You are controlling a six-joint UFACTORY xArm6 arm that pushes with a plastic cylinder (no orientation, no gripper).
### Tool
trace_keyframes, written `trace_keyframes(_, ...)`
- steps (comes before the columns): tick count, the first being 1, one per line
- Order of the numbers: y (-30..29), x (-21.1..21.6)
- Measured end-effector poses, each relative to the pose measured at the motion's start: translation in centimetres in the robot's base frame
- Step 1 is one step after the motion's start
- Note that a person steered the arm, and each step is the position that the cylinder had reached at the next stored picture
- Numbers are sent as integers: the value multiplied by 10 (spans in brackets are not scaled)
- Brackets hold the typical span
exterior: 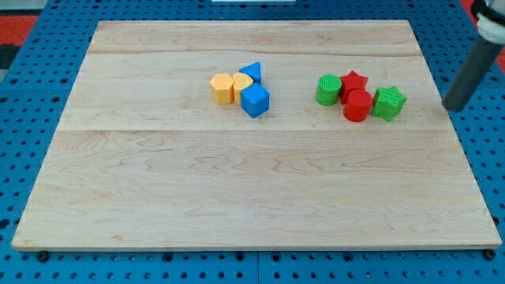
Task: Push the red circle red star and green star slightly upwards
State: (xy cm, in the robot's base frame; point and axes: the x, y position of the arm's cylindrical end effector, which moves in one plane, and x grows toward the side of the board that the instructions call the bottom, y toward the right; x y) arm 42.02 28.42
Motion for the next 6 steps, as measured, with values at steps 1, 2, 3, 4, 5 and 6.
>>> trace_keyframes(1,-55,-10)
trace_keyframes(2,-101,-19)
trace_keyframes(3,-109,-11)
trace_keyframes(4,-132,39)
trace_keyframes(5,-164,24)
trace_keyframes(6,-159,-13)
